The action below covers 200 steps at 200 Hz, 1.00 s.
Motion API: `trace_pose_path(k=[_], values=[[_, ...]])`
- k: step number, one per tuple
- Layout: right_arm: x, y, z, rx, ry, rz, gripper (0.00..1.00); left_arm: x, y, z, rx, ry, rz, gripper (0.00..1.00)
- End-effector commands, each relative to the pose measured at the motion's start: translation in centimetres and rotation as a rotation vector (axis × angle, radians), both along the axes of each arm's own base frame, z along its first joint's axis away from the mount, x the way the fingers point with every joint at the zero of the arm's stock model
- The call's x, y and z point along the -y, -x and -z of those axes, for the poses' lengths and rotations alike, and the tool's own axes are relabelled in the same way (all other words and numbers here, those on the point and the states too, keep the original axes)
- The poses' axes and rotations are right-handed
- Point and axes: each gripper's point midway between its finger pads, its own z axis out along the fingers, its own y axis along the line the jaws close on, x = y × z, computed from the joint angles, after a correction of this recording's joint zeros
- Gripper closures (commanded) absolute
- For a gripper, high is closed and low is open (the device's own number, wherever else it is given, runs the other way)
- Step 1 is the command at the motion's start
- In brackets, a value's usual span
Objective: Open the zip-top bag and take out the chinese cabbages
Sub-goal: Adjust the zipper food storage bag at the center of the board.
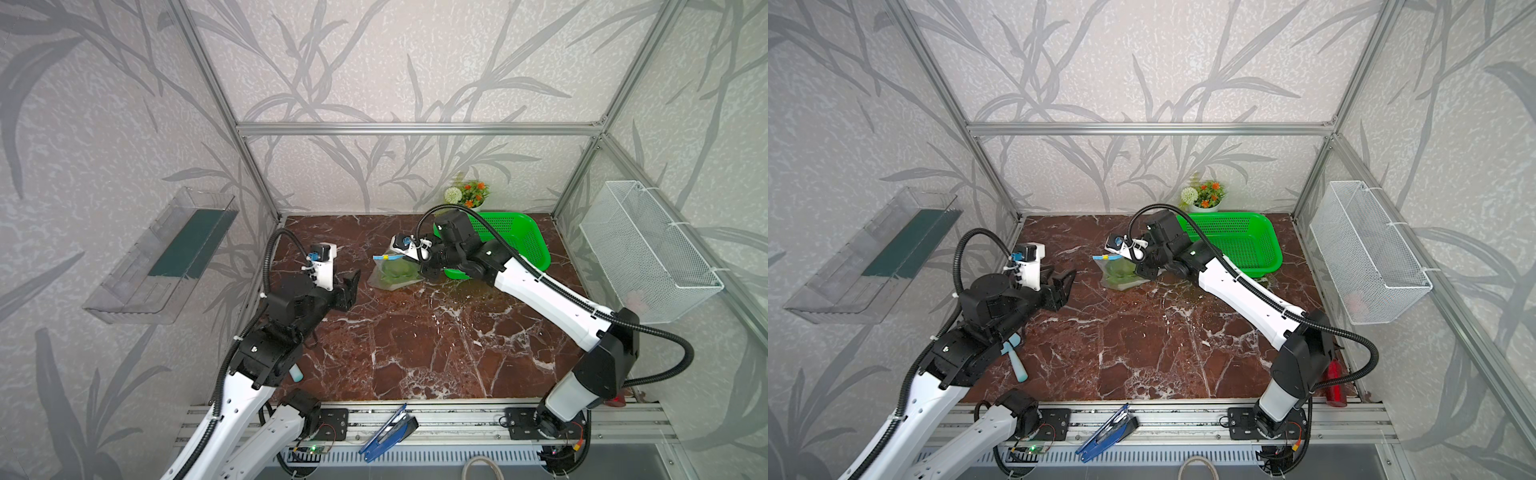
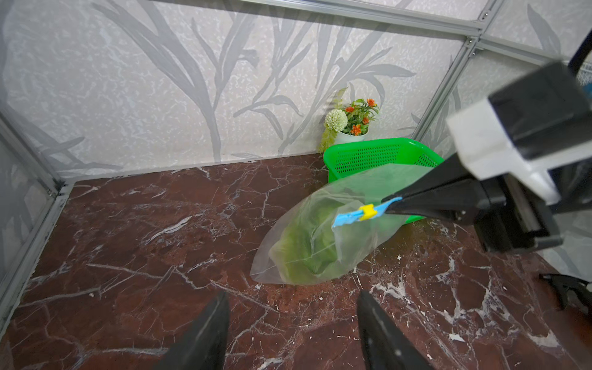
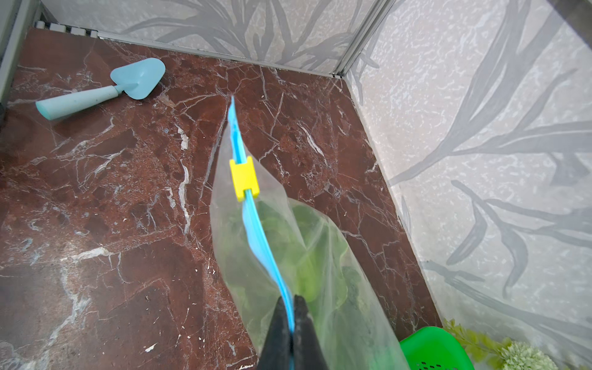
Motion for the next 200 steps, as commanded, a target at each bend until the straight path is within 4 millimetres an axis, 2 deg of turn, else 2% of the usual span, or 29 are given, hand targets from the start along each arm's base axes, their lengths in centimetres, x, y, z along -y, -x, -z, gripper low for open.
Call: trace_pose_path(k=[1, 43, 78, 110, 134, 159, 200], values=[[-0.4, 1.4, -2.2, -0.023, -0.056, -0.054, 1.0, 2.5, -0.1, -1.9, 0.161, -0.038, 0.161, 0.36], [-0.3, 1.5, -2.3, -0.026, -0.065, -0.068, 1.0, 3.6, -2.5, -0.6, 0.08, -0.118, 0.207, 0.35], [-0.1, 1.6, -2.2, -0.028, -0.065, -0.072, 1.0, 5.4, -2.4, -0.5, 0.094, -0.098, 0.357, 0.35], [0.2, 1.4, -2.5, -0.026, -0.076, -0.069, 1.0, 5.5, -3.0, 0.6, 0.027, -0.063, 0.423, 0.49], [0.4, 1.3, -2.5, -0.026, -0.078, -0.066, 1.0, 5.7, -3.0, 0.0, 0.052, -0.023, 0.448, 0.65], [0.4, 1.4, -2.5, -0.03, -0.08, -0.065, 1.0, 6.3, -2.6, -1.0, 0.083, 0.032, 0.498, 0.66], [0.4, 1.5, -2.5, -0.035, -0.087, -0.067, 1.0, 6.9, -2.4, -1.1, 0.076, 0.062, 0.537, 0.67]])
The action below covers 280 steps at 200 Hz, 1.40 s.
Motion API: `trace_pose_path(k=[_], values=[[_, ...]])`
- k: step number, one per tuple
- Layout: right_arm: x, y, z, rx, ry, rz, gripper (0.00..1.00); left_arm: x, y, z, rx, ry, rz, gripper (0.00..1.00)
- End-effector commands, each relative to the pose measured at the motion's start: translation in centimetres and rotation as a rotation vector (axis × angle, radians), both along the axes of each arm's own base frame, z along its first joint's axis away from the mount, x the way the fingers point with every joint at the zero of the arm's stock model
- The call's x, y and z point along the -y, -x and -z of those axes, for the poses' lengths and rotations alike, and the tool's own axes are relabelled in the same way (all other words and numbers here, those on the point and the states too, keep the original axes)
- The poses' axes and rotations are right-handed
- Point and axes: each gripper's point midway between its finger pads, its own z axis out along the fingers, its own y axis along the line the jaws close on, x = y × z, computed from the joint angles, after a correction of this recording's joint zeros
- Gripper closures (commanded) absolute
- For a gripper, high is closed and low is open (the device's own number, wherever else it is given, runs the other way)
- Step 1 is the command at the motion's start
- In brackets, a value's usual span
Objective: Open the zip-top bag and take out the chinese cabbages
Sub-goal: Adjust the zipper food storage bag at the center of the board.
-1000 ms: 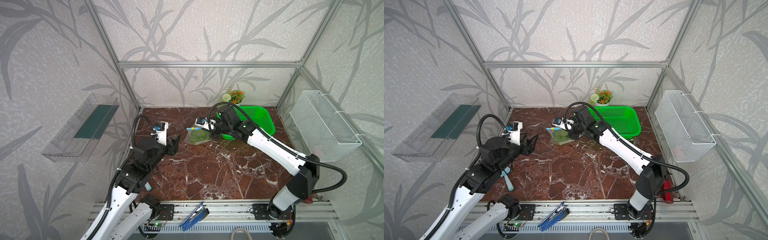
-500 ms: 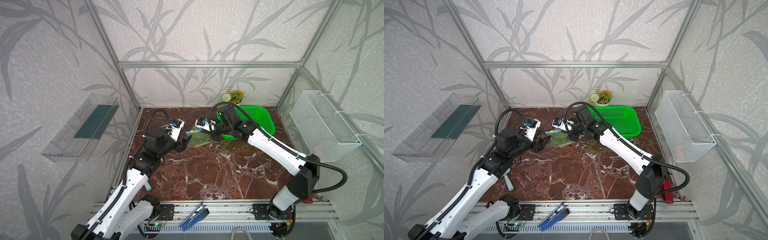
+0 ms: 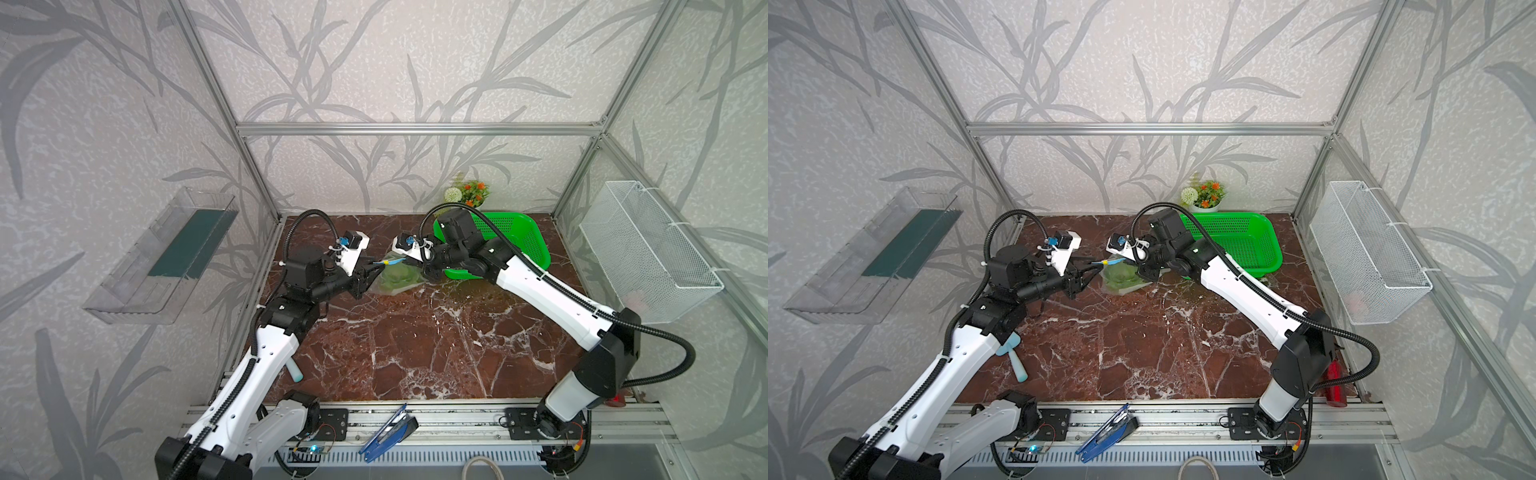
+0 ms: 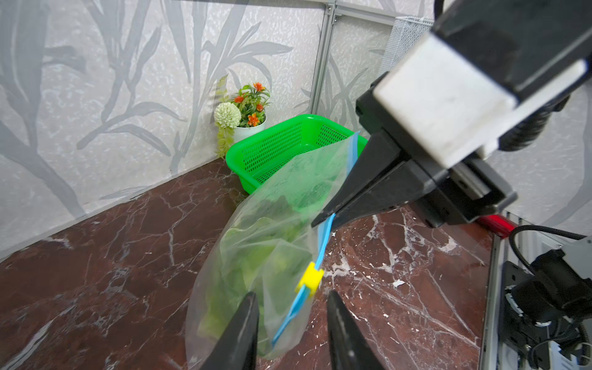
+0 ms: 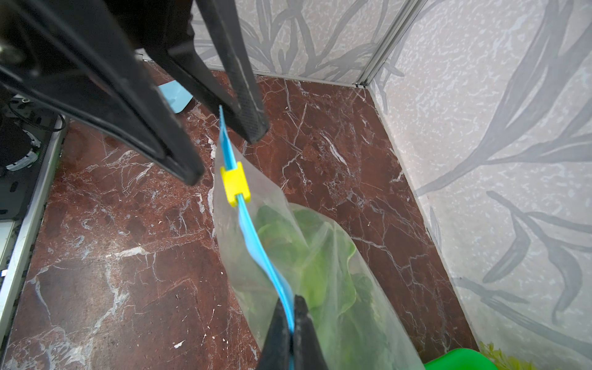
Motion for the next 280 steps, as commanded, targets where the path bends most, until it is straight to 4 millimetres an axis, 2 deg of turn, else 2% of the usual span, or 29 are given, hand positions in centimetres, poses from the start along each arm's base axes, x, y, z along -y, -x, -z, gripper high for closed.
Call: trace_pose_path(k=[1, 27, 61, 76, 100, 138, 218, 280], values=[[0.3, 0.7, -2.4, 0.024, -0.052, -0.01, 1.0, 0.7, 0.6, -1.1, 0.03, 0.035, 0.064, 0.67], [0.4, 0.7, -2.7, 0.028, -0.059, -0.008, 1.0, 0.7, 0.4, -0.6, 0.012, 0.03, 0.06, 0.81], [0.5, 0.8, -2.8, 0.025, -0.065, -0.01, 1.0, 0.1, -0.1, 0.5, -0.011, -0.003, 0.01, 0.79], [0.5, 0.8, -2.9, 0.026, -0.068, -0.009, 1.0, -0.1, -0.2, 0.6, -0.01, -0.009, -0.004, 0.75], [0.5, 0.7, -2.9, 0.024, -0.068, -0.006, 1.0, -0.3, -0.2, 0.5, -0.003, -0.015, -0.018, 0.75], [0.7, 0.6, -2.9, 0.019, -0.073, -0.003, 1.0, -0.8, -0.3, 0.9, -0.005, -0.032, -0.049, 0.76], [0.5, 0.7, -2.7, 0.004, -0.071, -0.013, 1.0, -0.7, -0.7, 0.1, 0.018, 0.006, -0.053, 0.77], [0.5, 0.7, -2.7, -0.002, -0.073, -0.015, 1.0, -0.4, -0.7, 0.1, 0.011, 0.023, -0.038, 0.85]])
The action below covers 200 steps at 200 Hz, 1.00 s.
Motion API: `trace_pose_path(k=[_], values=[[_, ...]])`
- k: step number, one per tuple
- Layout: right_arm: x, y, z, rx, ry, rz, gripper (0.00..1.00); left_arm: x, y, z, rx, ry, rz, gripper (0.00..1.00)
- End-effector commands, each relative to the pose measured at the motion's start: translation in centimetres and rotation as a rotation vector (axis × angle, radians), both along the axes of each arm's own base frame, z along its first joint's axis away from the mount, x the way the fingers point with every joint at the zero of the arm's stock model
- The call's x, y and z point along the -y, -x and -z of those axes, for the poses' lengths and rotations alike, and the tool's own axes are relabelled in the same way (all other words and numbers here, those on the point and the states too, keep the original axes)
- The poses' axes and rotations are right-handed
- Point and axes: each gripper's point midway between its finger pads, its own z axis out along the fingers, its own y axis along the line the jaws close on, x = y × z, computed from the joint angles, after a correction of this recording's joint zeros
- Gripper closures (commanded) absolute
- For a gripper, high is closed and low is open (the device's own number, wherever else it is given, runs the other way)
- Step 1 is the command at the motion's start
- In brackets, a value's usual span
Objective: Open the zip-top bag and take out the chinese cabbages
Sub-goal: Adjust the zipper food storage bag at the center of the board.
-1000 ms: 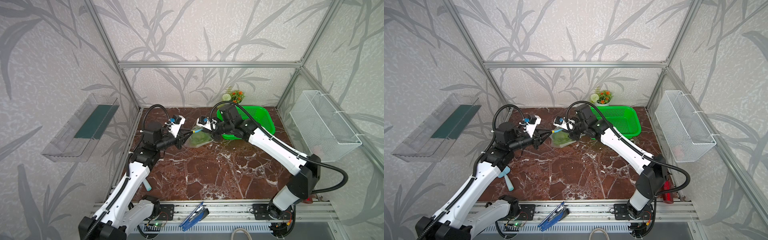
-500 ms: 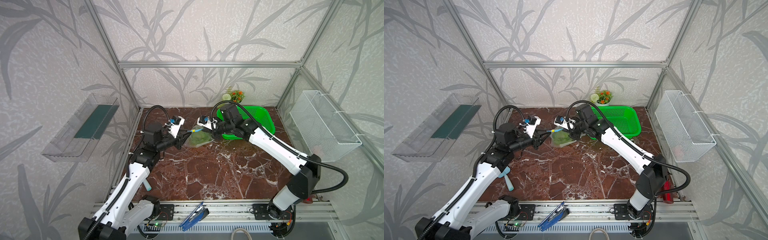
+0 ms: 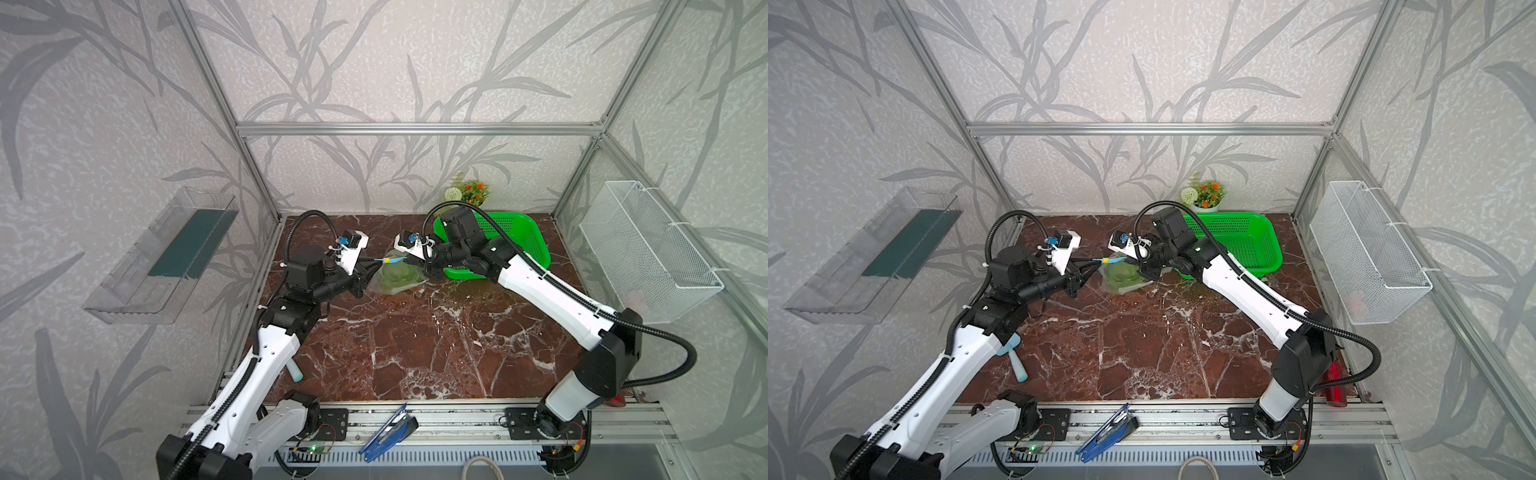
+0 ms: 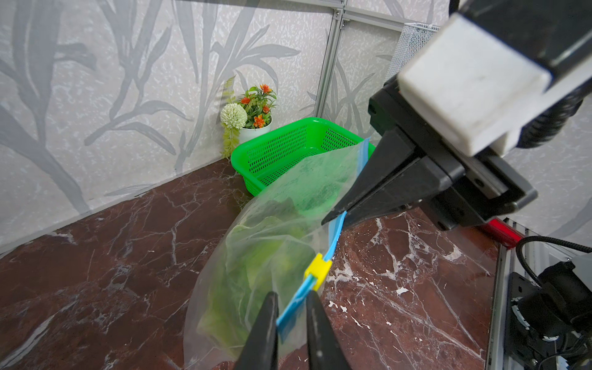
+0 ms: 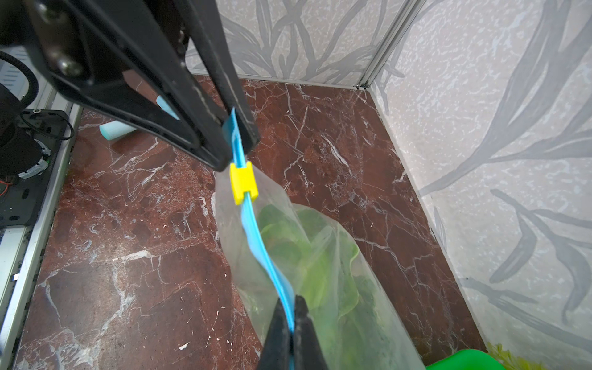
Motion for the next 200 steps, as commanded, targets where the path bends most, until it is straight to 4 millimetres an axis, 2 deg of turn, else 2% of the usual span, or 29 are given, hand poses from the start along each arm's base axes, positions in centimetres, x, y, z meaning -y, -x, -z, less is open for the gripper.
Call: trace_pose_path(k=[1, 24, 122, 161, 200], values=[[0.2, 0.8, -2.4, 0.021, -0.052, -0.015, 1.0, 0.2, 0.1, -0.4, 0.022, 0.017, 0.013, 0.85], [0.2, 0.9, -2.5, 0.015, -0.055, -0.018, 1.0, 0.3, 0.0, -0.2, 0.011, 0.027, 0.021, 1.0], [-0.2, 1.3, -2.8, -0.017, -0.081, -0.031, 1.0, 2.0, 1.4, -2.0, 0.049, 0.11, 0.152, 1.0], [-0.2, 1.4, -3.0, -0.015, -0.088, -0.032, 1.0, 1.5, 1.0, -0.6, 0.004, 0.047, 0.114, 1.0], [-0.2, 1.4, -3.2, -0.012, -0.089, -0.03, 1.0, 1.2, 0.8, -0.7, 0.01, 0.047, 0.092, 1.0]])
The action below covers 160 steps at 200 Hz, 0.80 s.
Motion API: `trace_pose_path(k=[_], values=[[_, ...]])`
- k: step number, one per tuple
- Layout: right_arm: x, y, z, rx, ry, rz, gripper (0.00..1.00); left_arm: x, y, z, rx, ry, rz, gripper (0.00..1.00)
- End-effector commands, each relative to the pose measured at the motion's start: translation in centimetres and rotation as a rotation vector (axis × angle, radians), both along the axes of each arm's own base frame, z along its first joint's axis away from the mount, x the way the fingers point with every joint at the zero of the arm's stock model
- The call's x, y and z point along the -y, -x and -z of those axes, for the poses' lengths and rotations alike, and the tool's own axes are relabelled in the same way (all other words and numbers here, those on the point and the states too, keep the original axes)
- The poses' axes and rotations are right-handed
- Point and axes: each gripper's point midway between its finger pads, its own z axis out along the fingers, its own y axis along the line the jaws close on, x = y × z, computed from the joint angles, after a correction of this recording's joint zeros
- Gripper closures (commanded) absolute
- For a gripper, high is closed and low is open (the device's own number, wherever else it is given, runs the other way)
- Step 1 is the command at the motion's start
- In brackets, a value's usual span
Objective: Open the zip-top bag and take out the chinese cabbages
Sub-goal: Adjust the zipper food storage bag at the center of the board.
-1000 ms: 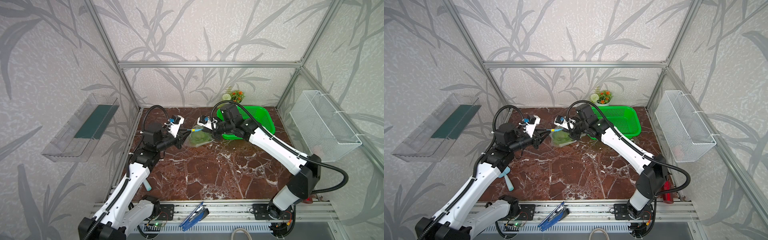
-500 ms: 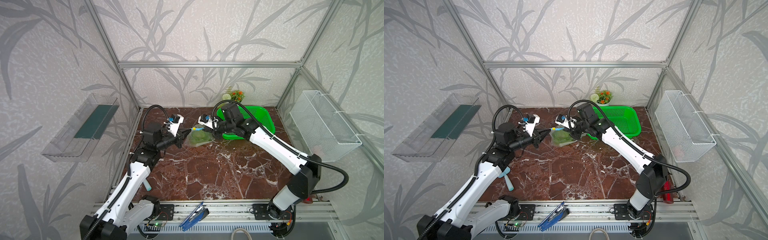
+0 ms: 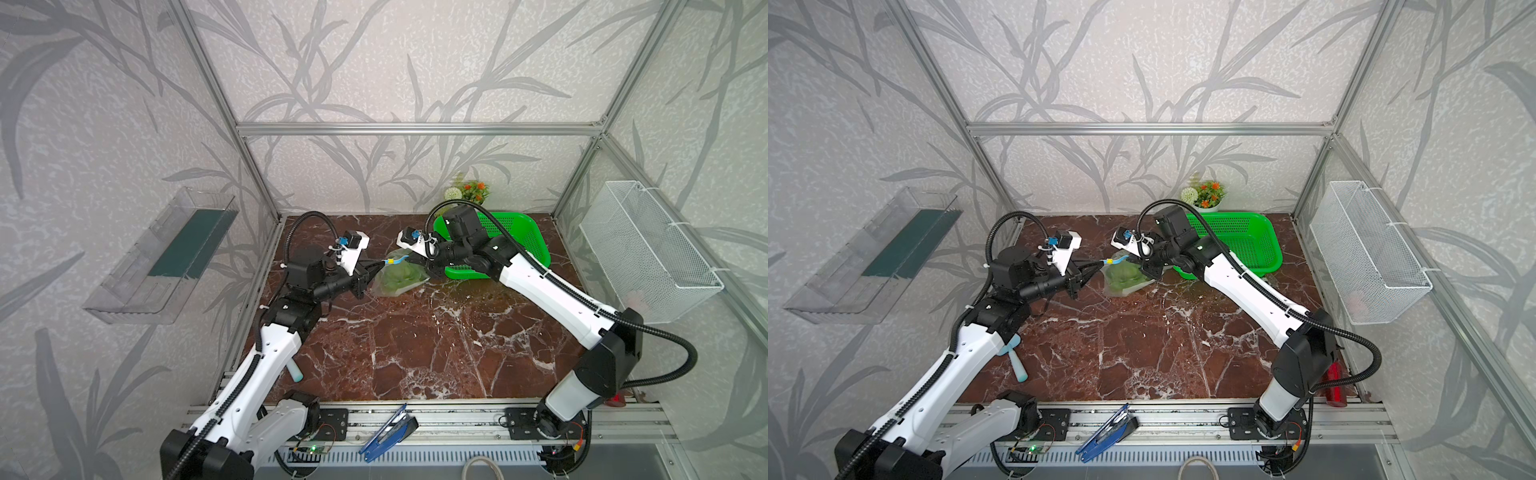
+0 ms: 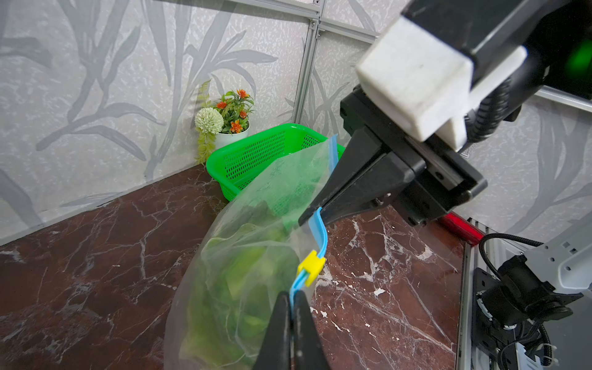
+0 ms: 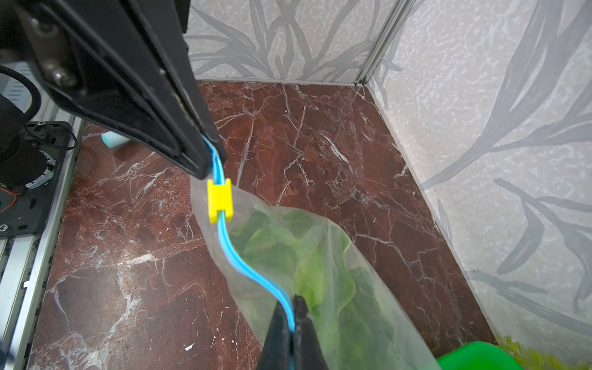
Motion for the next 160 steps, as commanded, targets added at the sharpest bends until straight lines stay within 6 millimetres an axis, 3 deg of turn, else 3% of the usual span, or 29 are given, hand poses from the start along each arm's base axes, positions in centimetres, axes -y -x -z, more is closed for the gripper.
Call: trace_pose_path(k=[1, 68, 129, 156, 160], values=[[-0.35, 1.45, -3.08, 0.024, -0.07, -0.043, 1.0, 0.14, 0.1, -0.63, 0.024, -0.01, 0.006, 1.0], [-0.34, 1.48, -2.85, 0.019, -0.068, -0.043, 1.0, 0.18, -0.15, -1.05, 0.011, 0.02, -0.001, 0.87], [-0.32, 1.48, -2.83, 0.019, -0.069, -0.041, 1.0, 0.27, -0.43, -0.87, -0.002, 0.018, -0.001, 1.0], [-0.31, 1.56, -3.05, 0.02, -0.075, -0.04, 1.0, 0.55, -0.12, -1.17, 0.017, 0.026, 0.026, 1.0], [-0.34, 1.55, -3.07, 0.019, -0.075, -0.041, 0.96, 0.57, -0.09, -1.24, 0.021, 0.027, 0.029, 1.0]])
